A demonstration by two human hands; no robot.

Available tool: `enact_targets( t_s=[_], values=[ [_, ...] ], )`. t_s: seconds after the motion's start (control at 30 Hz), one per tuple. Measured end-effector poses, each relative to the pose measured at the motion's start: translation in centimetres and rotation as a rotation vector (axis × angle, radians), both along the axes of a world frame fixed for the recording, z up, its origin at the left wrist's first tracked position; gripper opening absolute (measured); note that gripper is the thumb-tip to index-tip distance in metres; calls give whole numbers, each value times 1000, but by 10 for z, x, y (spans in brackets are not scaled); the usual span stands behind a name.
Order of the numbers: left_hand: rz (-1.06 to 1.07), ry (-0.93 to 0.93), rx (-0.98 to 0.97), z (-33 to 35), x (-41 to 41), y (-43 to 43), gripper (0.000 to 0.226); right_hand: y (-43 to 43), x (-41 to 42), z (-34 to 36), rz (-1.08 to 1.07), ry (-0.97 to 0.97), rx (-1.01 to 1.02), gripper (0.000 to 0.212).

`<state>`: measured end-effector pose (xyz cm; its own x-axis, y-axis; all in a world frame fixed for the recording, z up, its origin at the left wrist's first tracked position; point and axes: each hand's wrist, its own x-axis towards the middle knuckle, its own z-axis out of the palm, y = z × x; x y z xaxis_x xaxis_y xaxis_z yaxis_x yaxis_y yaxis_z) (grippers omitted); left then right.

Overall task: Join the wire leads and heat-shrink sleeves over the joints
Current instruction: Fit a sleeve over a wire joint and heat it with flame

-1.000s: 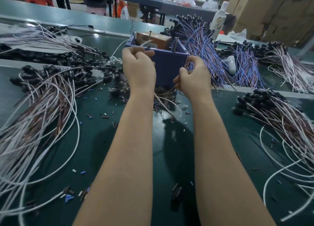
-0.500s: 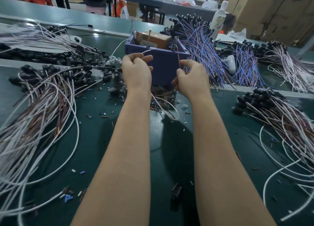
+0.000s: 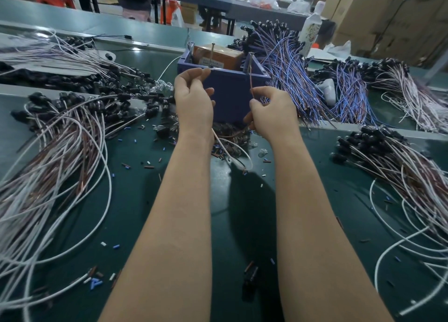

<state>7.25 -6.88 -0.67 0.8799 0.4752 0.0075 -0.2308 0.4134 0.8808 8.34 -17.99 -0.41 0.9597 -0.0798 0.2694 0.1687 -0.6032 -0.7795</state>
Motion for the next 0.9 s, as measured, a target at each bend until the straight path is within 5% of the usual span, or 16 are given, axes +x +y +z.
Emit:
enact_targets(
  t_s=[0.9],
  values=[
    [-50, -36, -30, -6, 2, 0, 27, 1, -1, -2, -2, 47, -24, 32]
  ],
)
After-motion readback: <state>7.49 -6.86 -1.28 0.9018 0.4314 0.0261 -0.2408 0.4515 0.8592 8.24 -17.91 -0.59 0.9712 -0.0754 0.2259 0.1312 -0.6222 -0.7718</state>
